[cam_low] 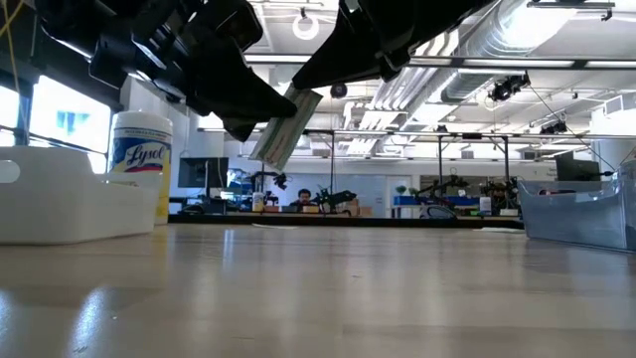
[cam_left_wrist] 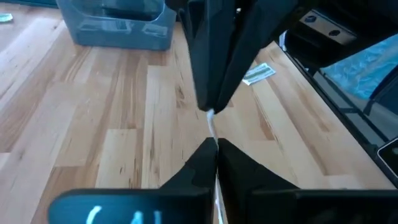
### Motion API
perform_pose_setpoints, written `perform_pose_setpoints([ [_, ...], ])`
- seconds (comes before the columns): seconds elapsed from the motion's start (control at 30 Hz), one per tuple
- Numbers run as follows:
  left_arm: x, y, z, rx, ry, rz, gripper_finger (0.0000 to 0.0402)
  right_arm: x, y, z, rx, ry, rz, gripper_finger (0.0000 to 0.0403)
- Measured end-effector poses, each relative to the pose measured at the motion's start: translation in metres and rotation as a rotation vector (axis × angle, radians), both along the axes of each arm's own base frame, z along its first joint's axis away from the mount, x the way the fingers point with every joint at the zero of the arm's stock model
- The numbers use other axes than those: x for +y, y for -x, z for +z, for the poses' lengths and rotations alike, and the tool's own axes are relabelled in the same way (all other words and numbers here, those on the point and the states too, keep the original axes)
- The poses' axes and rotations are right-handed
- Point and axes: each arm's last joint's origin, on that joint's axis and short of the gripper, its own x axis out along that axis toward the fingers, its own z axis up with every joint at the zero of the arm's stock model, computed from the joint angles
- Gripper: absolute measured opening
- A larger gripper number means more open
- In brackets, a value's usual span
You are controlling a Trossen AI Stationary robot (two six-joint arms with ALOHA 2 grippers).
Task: Pick & Place First Aid Supplies
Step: Put the green bandage into the white bin
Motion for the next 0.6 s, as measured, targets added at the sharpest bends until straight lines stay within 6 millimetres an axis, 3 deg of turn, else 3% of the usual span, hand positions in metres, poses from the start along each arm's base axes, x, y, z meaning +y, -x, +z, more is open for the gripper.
perform_pose_setpoints([
  [0.2, 0.000, 0.001, -0.003, 0.031, 0.003, 0.008, 0.0007, -0.001, 0.003, 0.004, -0.014, 0.047, -0.068, 0.0024],
  [0.4, 0.003, 0.003, -0.006, 0.076, -0.041, 0.086, 0.0002, 0.000, 0.015, 0.030, -0.090, 0.107, -0.160, 0.0082],
  [0.6, 0.006, 0.014, 0.004, 0.118, -0.048, 0.104, 0.0001, 0.002, 0.022, 0.043, -0.129, 0.083, -0.158, 0.0132],
])
